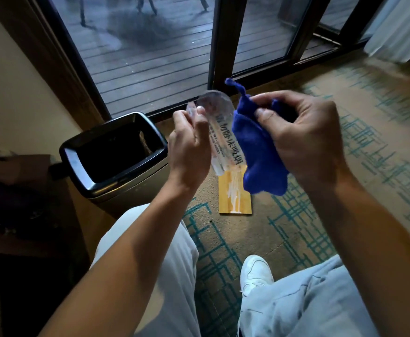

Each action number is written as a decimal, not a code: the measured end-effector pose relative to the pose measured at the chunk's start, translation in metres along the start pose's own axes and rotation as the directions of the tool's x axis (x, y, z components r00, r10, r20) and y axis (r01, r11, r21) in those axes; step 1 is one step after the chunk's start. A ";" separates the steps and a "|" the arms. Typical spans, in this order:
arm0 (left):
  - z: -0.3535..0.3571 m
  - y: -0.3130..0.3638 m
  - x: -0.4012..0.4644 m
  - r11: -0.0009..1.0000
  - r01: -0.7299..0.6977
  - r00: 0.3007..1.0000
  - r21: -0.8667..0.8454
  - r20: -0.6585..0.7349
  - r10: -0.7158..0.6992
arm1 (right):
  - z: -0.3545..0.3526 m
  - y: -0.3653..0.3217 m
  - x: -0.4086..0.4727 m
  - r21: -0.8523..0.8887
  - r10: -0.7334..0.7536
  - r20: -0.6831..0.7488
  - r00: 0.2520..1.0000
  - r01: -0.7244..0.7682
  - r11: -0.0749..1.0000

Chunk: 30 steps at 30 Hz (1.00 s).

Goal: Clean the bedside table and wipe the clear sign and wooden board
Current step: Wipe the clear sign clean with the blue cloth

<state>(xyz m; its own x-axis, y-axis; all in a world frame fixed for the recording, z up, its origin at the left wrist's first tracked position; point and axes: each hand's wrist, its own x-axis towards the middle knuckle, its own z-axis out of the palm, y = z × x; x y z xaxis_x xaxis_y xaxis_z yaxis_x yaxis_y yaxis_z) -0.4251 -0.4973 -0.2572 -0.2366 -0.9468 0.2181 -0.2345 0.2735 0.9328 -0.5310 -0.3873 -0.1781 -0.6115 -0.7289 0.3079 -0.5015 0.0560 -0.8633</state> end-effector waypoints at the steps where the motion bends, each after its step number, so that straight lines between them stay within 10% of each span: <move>1: 0.003 0.004 -0.003 1.000 0.003 1.000 0.013 0.009 -0.003 | 0.007 0.000 -0.002 -0.038 -0.032 -0.001 0.999 0.032 0.999; 10: -0.008 -0.006 0.017 0.904 0.263 0.965 -0.336 0.105 -0.242 | 0.046 0.020 -0.033 -0.541 -0.227 0.412 0.883 0.437 0.718; 17: -0.006 -0.001 0.000 0.985 0.163 0.964 -0.054 0.222 -0.147 | 0.044 0.029 -0.003 -0.564 -0.154 0.439 0.885 0.405 0.720; 26: 0.001 0.003 -0.017 1.000 0.000 0.973 0.009 0.230 -0.002 | 0.033 0.035 0.029 -0.352 0.001 0.201 0.980 0.072 0.933; 30: -0.007 0.003 -0.006 0.990 0.087 0.985 -0.111 0.160 -0.069 | 0.030 0.030 0.026 0.215 0.340 0.308 0.888 -0.414 0.885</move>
<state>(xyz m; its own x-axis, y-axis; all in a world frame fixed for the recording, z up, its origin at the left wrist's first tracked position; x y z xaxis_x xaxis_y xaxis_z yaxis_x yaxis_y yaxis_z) -0.4180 -0.4923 -0.2542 -0.3676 -0.9241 0.1050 -0.1480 0.1696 0.9743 -0.5436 -0.4248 -0.2075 -0.5252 -0.8388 -0.1436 -0.0595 0.2045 -0.9771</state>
